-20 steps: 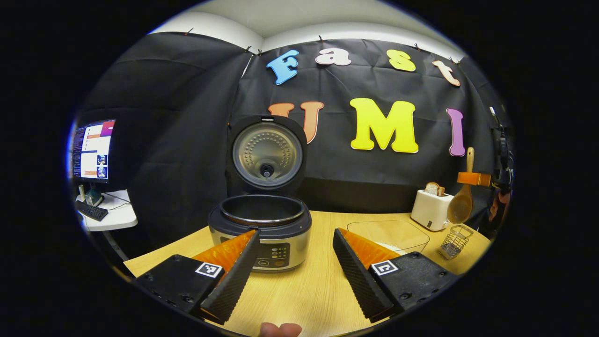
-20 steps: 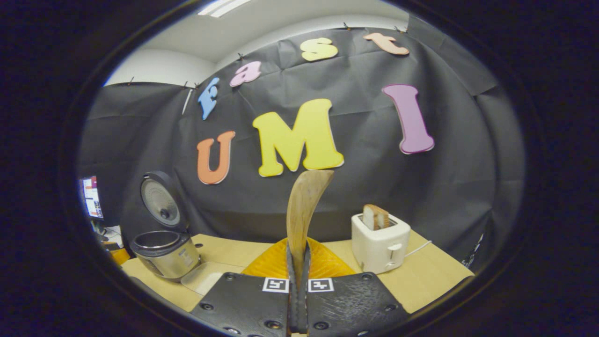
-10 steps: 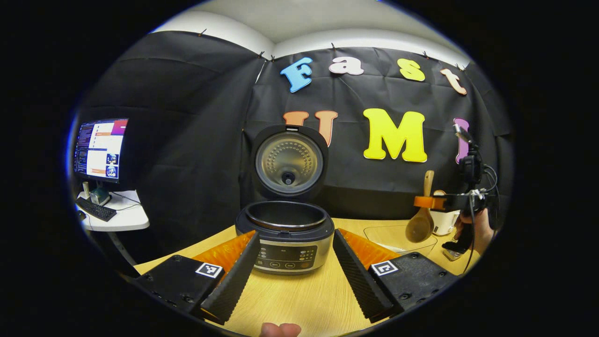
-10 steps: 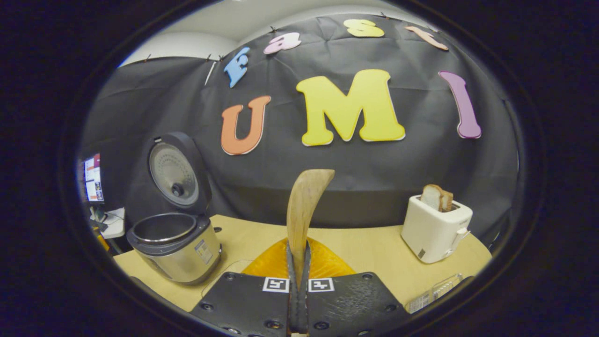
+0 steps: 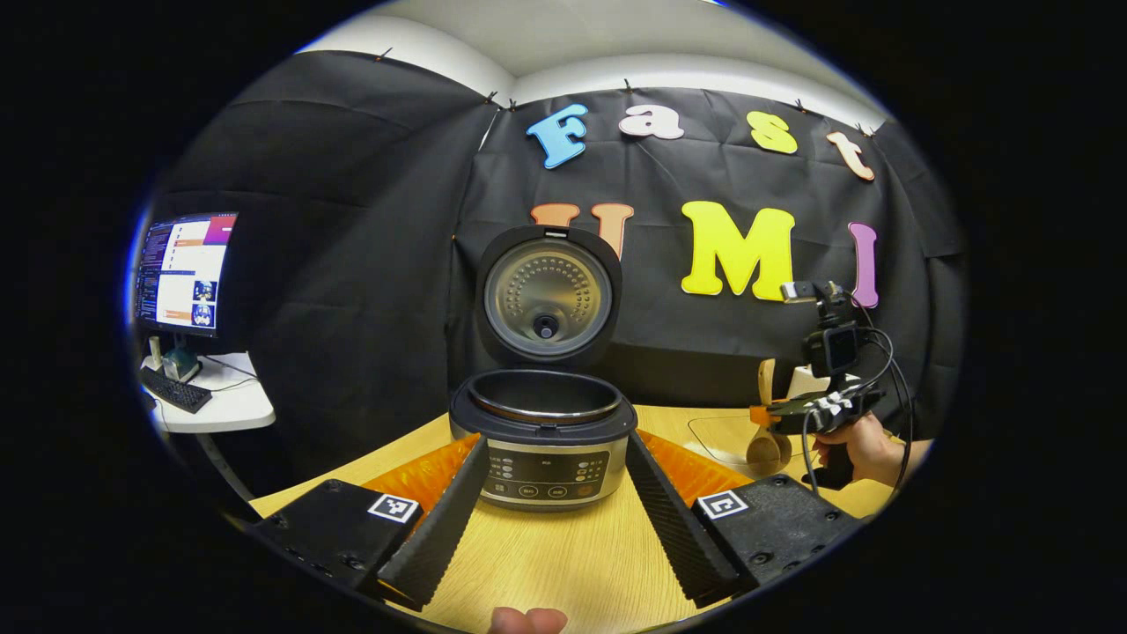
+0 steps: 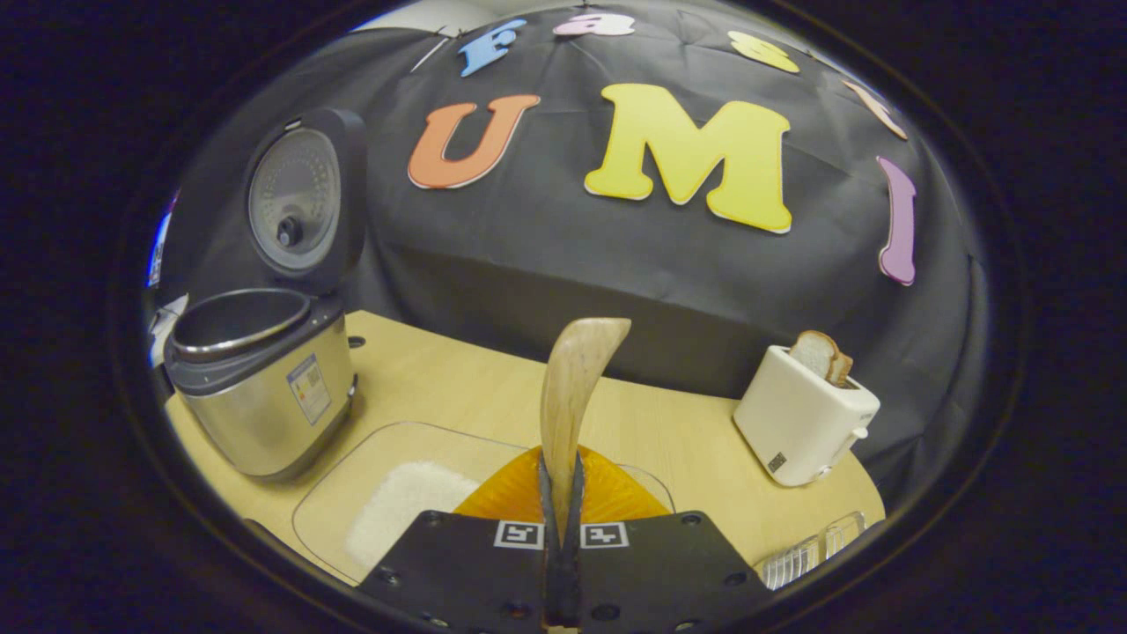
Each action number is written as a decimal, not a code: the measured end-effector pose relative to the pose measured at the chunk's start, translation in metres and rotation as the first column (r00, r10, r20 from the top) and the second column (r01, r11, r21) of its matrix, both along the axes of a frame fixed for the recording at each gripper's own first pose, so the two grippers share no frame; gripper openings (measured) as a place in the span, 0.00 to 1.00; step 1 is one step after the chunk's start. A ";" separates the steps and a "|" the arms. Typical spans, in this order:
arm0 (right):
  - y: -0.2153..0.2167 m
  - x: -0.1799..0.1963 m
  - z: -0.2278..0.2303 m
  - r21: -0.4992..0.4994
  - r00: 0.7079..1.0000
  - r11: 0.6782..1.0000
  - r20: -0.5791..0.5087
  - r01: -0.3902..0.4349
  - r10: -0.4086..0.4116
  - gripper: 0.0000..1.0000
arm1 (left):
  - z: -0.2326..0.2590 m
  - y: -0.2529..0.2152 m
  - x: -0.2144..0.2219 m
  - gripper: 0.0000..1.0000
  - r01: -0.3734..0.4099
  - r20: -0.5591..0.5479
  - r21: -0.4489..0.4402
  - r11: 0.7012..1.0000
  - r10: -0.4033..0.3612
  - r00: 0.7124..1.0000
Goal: Close the left gripper, press the button to open the rice cooker; take a wooden spoon from the chopstick holder with the right hand, scoop a spoonful of rice and pour it into the rice cooker, then put the wooden spoon back into the chopstick holder.
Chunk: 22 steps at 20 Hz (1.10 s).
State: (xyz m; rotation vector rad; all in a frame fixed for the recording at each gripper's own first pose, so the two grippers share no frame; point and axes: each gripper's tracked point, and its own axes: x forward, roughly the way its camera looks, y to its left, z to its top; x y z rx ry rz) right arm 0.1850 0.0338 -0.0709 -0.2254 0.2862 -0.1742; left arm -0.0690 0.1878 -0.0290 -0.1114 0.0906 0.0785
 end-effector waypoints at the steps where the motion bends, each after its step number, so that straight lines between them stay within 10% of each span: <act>1: 0.004 0.001 -0.003 -0.003 1.000 1.000 -0.003 -0.001 0.001 0.00 | 0.000 0.001 -0.001 0.99 0.004 0.002 -0.003 1.000 -0.004 1.000; 13: 0.057 -0.005 -0.002 0.316 0.998 0.947 0.025 -0.056 0.051 0.00 | -0.004 0.025 -0.017 0.99 -0.033 -0.007 -0.013 0.999 0.033 0.999; 22: 0.032 -0.003 0.004 0.733 0.999 0.680 0.043 -0.037 0.009 0.00 | 0.011 0.016 -0.022 0.99 -0.056 -0.018 0.009 0.998 0.056 0.998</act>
